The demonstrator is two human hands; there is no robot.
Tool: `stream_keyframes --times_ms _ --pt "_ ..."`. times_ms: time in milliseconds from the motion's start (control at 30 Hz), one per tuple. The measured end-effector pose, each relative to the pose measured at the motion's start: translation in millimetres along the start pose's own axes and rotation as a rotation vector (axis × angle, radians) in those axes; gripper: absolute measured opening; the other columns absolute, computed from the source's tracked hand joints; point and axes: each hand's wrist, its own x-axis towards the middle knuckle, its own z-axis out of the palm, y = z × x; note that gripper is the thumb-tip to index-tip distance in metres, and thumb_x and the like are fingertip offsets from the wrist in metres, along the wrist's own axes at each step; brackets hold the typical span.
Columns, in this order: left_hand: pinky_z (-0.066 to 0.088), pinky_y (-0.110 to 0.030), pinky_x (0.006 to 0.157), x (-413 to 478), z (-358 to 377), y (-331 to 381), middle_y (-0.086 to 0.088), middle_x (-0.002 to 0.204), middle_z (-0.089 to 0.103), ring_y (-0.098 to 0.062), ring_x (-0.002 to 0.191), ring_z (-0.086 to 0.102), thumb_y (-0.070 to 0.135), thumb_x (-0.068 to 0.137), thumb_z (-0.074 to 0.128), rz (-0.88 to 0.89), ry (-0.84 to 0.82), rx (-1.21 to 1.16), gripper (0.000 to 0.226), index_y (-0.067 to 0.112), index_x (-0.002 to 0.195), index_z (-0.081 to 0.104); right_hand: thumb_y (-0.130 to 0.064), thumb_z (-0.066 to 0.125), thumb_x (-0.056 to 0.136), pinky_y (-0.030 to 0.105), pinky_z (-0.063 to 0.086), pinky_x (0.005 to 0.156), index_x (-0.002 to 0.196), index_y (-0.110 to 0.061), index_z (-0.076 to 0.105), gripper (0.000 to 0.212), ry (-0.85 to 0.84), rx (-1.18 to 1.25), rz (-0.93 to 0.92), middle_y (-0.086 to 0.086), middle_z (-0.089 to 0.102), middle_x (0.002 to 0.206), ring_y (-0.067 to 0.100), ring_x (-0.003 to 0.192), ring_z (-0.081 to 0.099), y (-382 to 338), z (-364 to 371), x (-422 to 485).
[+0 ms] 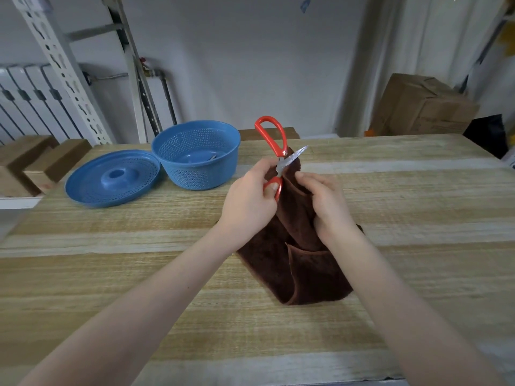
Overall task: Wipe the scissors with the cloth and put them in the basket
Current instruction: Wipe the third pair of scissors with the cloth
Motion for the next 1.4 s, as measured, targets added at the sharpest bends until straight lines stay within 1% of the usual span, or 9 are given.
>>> stream_keyframes --times_ms 167,267,333,400,567,700,900,1133,1400 --pt "0.047 -0.037 0.082 -3 4 2 -0.004 0.095 0.067 -0.030 0.098 0.062 0.011 0.092 0.051 -0.021 -0.002 0.132 0.042 0.025 0.132 0.051 -0.017 0.061 0.092 0.044 0.054 0.079 0.080 -0.009 0.075 0.020 0.162 -0.490 -0.302 0.008 0.073 0.079 0.024 0.080 0.068 1 5 3" --pt "0.048 -0.037 0.084 -1 0 -3 -0.006 0.096 0.068 -0.030 0.097 0.062 0.010 0.091 0.050 -0.119 -0.046 0.096 0.042 0.027 0.129 0.052 -0.022 0.060 0.094 0.036 0.046 0.070 0.085 -0.003 0.073 0.025 -0.036 -0.764 -0.208 0.013 0.069 0.081 0.023 0.075 0.062 -8 2 11" --pt "0.049 -0.038 0.085 -3 -3 -8 -0.005 0.101 0.069 -0.028 0.099 0.062 0.012 0.092 0.050 -0.126 -0.091 0.151 0.043 0.030 0.131 0.051 -0.024 0.060 0.095 0.034 0.047 0.075 0.092 -0.007 0.073 0.021 -0.121 -0.759 -0.057 0.013 0.071 0.094 0.022 0.087 0.064 -13 -6 12" --pt "0.049 -0.039 0.085 -2 -8 -12 -0.004 0.105 0.068 -0.027 0.100 0.061 0.014 0.093 0.050 -0.106 -0.100 0.207 0.044 0.030 0.134 0.049 -0.023 0.057 0.097 0.032 0.046 0.080 0.102 -0.008 0.073 0.023 0.015 -0.790 -0.082 0.009 0.071 0.103 0.022 0.095 0.063 -13 -16 13" --pt "0.043 -0.034 0.090 5 -16 -10 0.001 0.123 0.063 -0.027 0.115 0.056 0.012 0.093 0.050 -0.106 -0.027 0.180 0.043 0.028 0.133 0.050 -0.023 0.056 0.097 0.043 0.054 0.091 0.079 -0.023 0.072 0.024 0.079 -0.456 -0.027 -0.001 0.072 0.084 0.021 0.092 0.068 -3 -18 12" --pt "0.043 -0.032 0.089 3 -6 -2 0.002 0.122 0.064 -0.025 0.115 0.057 0.011 0.094 0.050 -0.054 0.002 0.165 0.043 0.028 0.133 0.050 -0.027 0.053 0.099 0.043 0.056 0.088 0.087 -0.023 0.074 0.025 0.019 -0.265 -0.016 0.004 0.075 0.090 0.023 0.091 0.071 -5 2 7" --pt "0.050 -0.043 0.083 -2 3 -3 -0.002 0.088 0.063 -0.032 0.092 0.062 0.008 0.091 0.050 -0.005 -0.032 0.145 0.047 0.027 0.134 0.048 -0.023 0.057 0.097 0.034 0.046 0.066 0.082 0.001 0.070 0.032 -0.043 -0.419 -0.104 0.016 0.067 0.073 0.021 0.068 0.062 -4 15 -3" --pt "0.048 -0.034 0.079 0 -1 -9 0.000 0.081 0.063 -0.027 0.092 0.063 0.010 0.093 0.052 -0.009 -0.026 0.097 0.042 0.028 0.130 0.052 -0.017 0.052 0.100 0.033 0.052 0.073 0.074 -0.022 0.069 0.032 -0.130 -0.491 -0.093 -0.002 0.072 0.070 0.015 0.073 0.068 -6 1 -3" --pt "0.047 -0.040 0.086 3 -3 -8 0.002 0.092 0.062 -0.029 0.097 0.062 0.010 0.094 0.049 -0.040 0.016 0.089 0.037 0.022 0.129 0.049 -0.021 0.054 0.099 0.024 0.052 0.064 0.078 -0.023 0.070 0.027 -0.119 -0.502 -0.065 -0.005 0.072 0.069 0.010 0.071 0.070 -10 -6 -2"
